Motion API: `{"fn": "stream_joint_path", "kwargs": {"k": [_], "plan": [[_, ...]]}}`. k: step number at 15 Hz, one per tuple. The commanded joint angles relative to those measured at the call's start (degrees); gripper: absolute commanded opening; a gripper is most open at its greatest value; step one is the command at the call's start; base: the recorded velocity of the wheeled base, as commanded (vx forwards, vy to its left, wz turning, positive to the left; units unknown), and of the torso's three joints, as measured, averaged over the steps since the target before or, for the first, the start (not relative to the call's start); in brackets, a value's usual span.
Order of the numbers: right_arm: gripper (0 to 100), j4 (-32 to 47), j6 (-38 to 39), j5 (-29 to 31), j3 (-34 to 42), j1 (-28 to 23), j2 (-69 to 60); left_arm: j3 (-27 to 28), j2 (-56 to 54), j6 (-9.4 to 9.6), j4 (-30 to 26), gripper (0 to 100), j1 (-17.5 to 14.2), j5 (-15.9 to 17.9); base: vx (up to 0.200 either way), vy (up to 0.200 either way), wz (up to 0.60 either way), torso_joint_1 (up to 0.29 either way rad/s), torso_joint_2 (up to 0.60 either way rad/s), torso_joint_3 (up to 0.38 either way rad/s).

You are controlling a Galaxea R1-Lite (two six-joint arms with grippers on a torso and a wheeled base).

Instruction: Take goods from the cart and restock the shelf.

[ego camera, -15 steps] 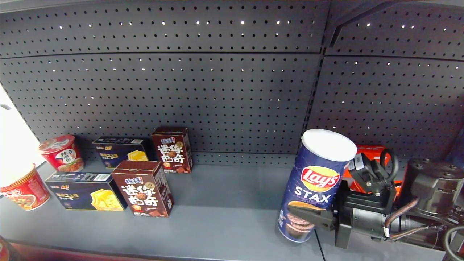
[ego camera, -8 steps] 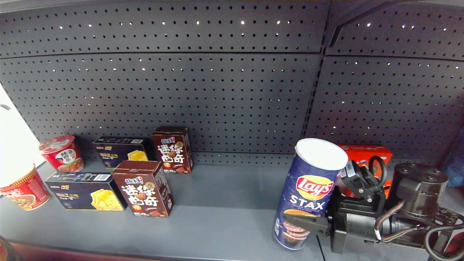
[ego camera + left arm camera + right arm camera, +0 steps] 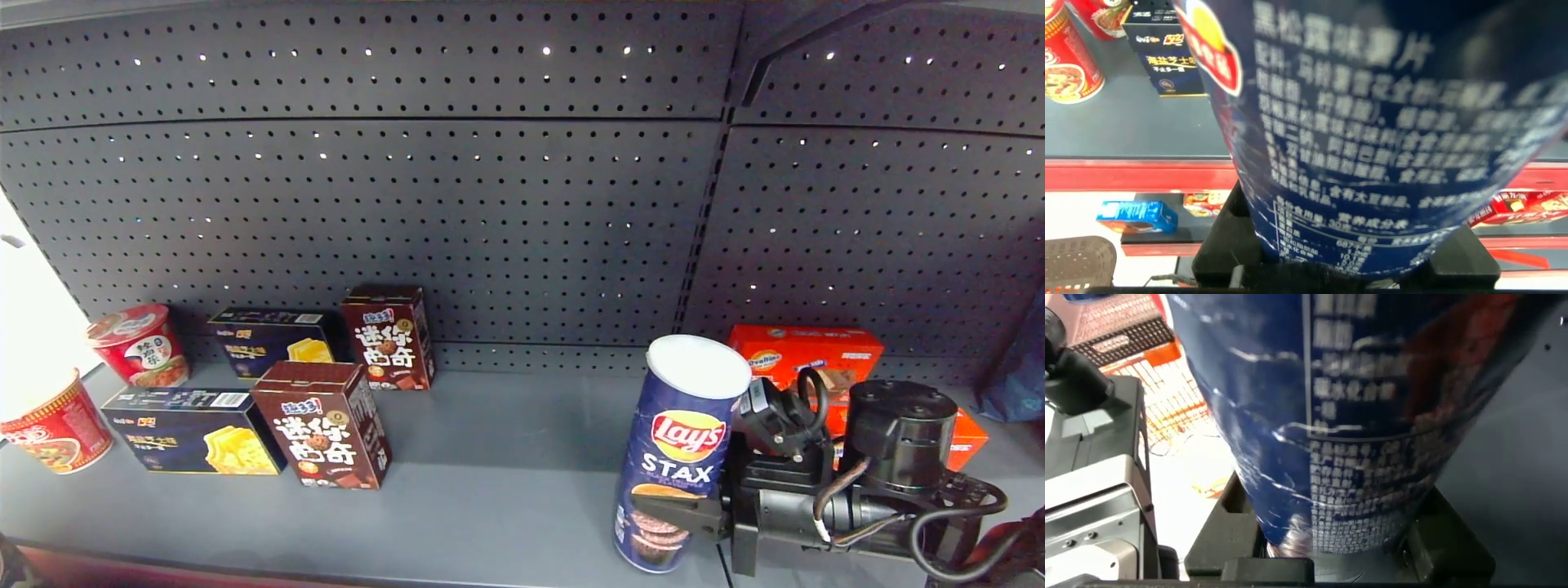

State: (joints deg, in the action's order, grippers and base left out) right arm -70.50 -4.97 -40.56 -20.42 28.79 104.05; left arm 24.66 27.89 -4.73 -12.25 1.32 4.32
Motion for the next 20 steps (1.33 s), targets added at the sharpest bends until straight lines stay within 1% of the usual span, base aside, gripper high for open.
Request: {"fn": "stream_joint_path", "kwargs": {"k": [1,11,12,15,20], "plan": [[0,0.01,-0.12,-0.05,-0.32,-0.41,2.04,0.12,-0.03,0.07,-0.14,0,0.0,-0.01,0.0,0.0,0.0,0.0,0.0,0.0],[0,-0.87,-0.3,-0.05,-1.03,0.12,4.06,0.74,0.15,0.07,-0.23,0,0.0,-0.01,0.0,0.0,0.0,0.0,0.0,0.0],[100,-0.87,-0.39,0.04,-0.76,0.12,3.97,0.83,0.15,0.07,-0.23,0,0.0,-0.01,0.0,0.0,0.0,0.0,0.0,0.0],[100,-0.96,-0.48,0.04,-0.24,0.21,3.53,0.74,-0.03,0.07,-0.32,0,0.0,-0.01,0.0,0.0,0.0,0.0,0.0,0.0],[100,-0.78,-1.97,-0.05,3.9,-0.23,-0.42,0.83,-0.38,0.07,-0.32,0,0.09,0.08,0.0,0.0,0.0,0.0,0.0,0.0]]}}
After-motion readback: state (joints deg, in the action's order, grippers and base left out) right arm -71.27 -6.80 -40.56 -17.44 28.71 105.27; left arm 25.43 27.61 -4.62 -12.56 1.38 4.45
